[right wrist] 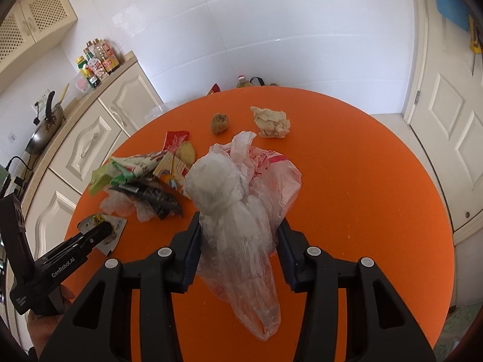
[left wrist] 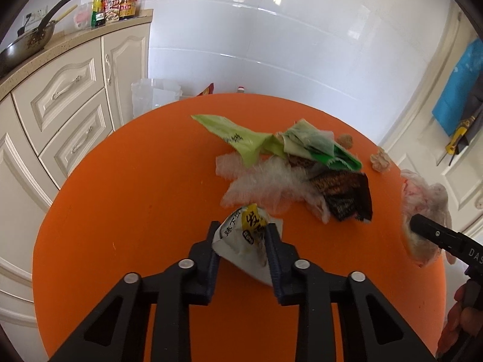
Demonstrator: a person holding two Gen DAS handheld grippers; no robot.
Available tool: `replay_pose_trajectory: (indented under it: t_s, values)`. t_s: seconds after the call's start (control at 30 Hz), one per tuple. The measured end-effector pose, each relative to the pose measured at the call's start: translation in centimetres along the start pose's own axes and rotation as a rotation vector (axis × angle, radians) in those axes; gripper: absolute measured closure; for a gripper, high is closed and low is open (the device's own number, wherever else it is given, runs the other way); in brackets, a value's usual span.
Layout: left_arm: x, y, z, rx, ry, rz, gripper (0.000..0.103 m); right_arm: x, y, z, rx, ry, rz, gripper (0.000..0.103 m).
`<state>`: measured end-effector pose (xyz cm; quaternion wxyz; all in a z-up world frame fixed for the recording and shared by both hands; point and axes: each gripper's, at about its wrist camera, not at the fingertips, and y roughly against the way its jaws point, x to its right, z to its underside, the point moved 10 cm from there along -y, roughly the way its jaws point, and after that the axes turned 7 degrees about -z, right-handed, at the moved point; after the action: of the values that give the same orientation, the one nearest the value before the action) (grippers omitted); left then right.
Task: Collect trash
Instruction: 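Grasp the white plastic bag with the right gripper while the left grasps a small wrapper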
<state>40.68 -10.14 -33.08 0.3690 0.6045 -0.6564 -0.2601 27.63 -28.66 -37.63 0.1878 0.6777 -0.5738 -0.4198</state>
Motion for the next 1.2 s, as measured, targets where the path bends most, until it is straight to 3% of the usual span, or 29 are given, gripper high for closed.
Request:
replay_pose_trajectory:
  t_s: [0.17, 0.23, 0.5, 0.63, 0.97, 1.2]
  values:
    - [0.3, 0.0, -0.6, 0.017, -0.042, 0.038, 0.093, 0.3, 1.4, 1.5, 0.006, -0.018, -0.005, 0.058]
    - [0.9, -0.8, -0.3, -0.008, -0.110, 0.024, 0.089, 0.5, 1.9, 1.7, 0.011, -0.020, -0.005, 0.058]
    - [2.2, -3.7, -3.5, 0.012, -0.129, 0.024, 0.086, 1.0, 3.5, 2.0, 0.025, -0.022, 0.002, 0.058]
    - [3.6, -4.7, -3.0, 0.012, -0.112, 0.087, 0.101, 1.1, 3.7, 1.9, 0.029, -0.023, 0.003, 0.058]
    - [2.8, -1.2, -0.2, 0.080, -0.131, 0.119, 0.103, 1.8, 5.5, 2.4, 0.056, -0.026, -0.005, 0.058]
    - [4.9, 7.1, 4.0, 0.163, -0.182, 0.175, 0.103, 2.4, 8.6, 2.4, 0.112, -0.029, -0.004, 0.058]
